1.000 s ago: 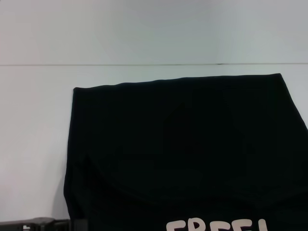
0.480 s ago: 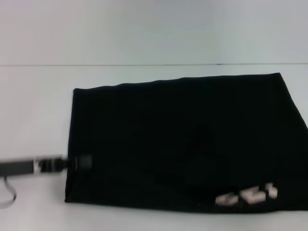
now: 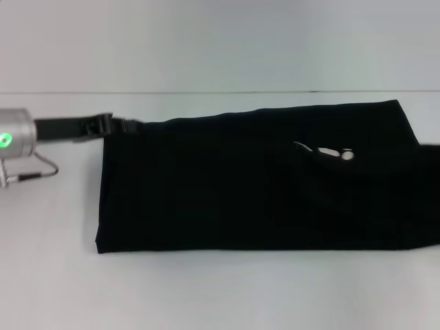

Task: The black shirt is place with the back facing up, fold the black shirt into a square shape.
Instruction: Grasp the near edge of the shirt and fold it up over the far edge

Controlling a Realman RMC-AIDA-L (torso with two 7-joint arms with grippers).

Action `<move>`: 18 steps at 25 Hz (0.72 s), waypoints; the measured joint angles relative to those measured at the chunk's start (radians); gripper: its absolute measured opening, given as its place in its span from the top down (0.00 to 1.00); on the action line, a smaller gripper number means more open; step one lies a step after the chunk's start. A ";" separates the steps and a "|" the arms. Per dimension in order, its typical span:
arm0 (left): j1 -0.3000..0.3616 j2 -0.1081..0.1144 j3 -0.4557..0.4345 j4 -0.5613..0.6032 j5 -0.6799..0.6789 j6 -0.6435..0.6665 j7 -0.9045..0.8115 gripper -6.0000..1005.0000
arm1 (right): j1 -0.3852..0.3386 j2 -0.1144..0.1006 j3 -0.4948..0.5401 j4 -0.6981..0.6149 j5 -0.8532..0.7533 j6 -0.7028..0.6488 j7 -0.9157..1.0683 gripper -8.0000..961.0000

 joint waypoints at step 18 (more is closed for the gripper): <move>-0.083 -0.013 0.074 -0.056 -0.003 -0.414 -0.013 0.93 | 0.278 0.002 -0.207 0.212 0.002 0.528 0.085 0.94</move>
